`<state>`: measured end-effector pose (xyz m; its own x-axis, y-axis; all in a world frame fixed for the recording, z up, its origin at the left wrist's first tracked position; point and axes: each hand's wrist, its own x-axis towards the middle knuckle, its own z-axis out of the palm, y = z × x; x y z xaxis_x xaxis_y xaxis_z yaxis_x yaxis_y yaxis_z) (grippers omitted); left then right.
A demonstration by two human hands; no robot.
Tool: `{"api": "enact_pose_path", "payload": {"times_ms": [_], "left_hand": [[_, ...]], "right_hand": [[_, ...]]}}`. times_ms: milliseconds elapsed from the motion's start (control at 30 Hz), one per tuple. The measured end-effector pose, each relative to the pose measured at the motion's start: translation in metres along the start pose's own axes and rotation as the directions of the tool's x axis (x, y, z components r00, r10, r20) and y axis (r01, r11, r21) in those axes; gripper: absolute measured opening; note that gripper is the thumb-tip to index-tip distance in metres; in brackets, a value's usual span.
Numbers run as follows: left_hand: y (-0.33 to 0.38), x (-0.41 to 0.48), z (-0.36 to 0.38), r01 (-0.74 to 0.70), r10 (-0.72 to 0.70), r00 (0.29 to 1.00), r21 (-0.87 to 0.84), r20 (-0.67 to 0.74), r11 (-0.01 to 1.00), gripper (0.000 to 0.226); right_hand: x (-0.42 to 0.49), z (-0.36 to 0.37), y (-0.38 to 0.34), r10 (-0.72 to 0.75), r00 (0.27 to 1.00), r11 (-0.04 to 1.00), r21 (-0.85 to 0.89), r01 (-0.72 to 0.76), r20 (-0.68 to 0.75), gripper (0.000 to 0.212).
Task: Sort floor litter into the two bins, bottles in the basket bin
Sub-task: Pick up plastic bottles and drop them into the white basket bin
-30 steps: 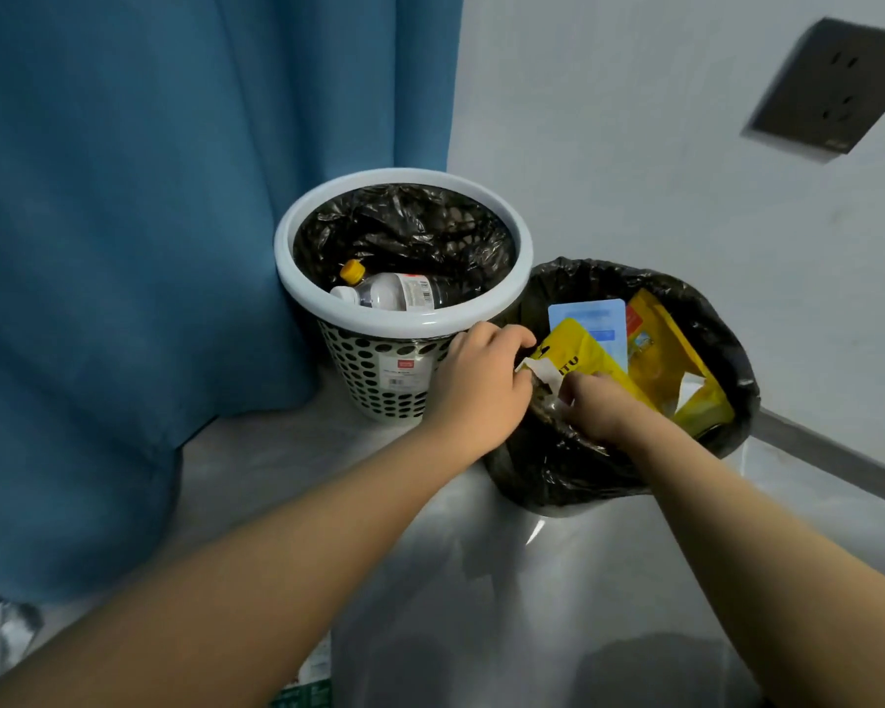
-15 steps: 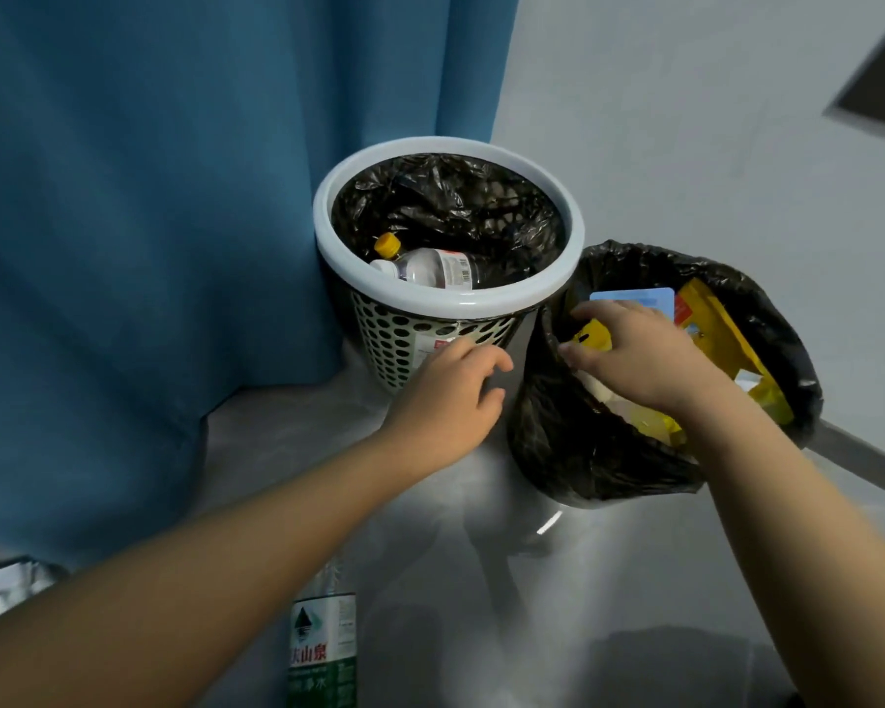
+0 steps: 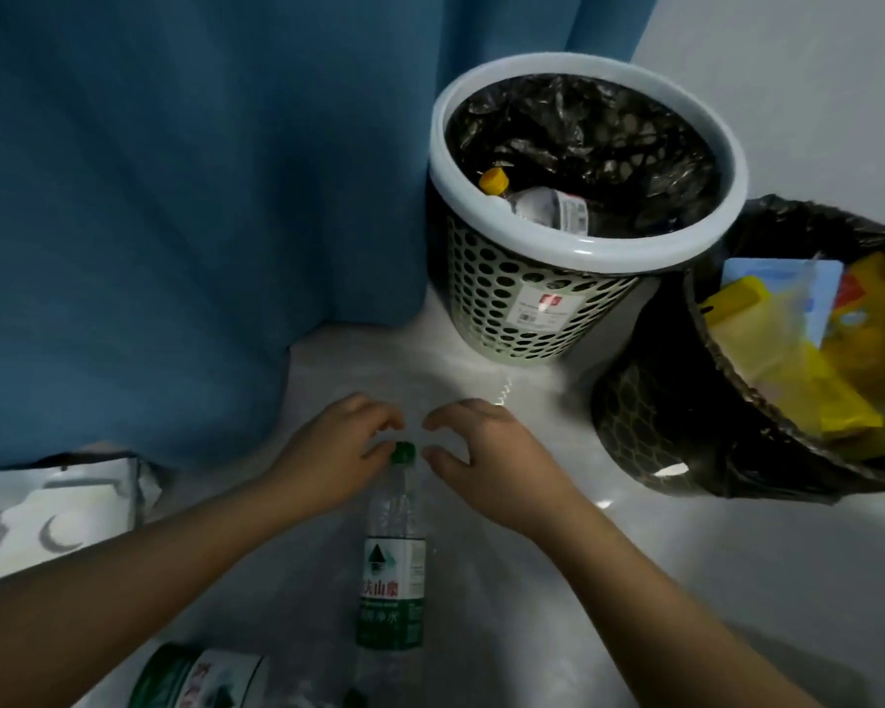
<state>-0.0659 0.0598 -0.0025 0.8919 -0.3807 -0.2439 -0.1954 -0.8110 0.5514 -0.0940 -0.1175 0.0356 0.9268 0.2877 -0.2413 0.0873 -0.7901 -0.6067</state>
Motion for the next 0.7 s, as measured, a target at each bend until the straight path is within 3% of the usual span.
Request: {"api": "enact_pose_path", "payload": {"times_ms": [133, 400, 700], "left_hand": [[-0.035, -0.022, 0.016, 0.043, -0.045, 0.998, 0.034, 0.042, 0.998, 0.029], [-0.079, -0.047, 0.039, 0.124, -0.132, 0.983, 0.073, 0.131, 0.99, 0.031], [-0.094, -0.074, 0.044, 0.175, -0.185, 0.965, 0.065, 0.185, 0.982, 0.031]], "right_hand": [[0.012, 0.049, 0.005, 0.123, 0.989, 0.987, 0.09, -0.131, 0.08, 0.039], [0.041, 0.106, 0.015, 0.382, 0.9, 0.903, 0.122, -0.412, 0.21, 0.076], [0.045, 0.122, 0.012, 0.401, 0.879, 0.875, 0.178, -0.451, 0.258, 0.088]]}}
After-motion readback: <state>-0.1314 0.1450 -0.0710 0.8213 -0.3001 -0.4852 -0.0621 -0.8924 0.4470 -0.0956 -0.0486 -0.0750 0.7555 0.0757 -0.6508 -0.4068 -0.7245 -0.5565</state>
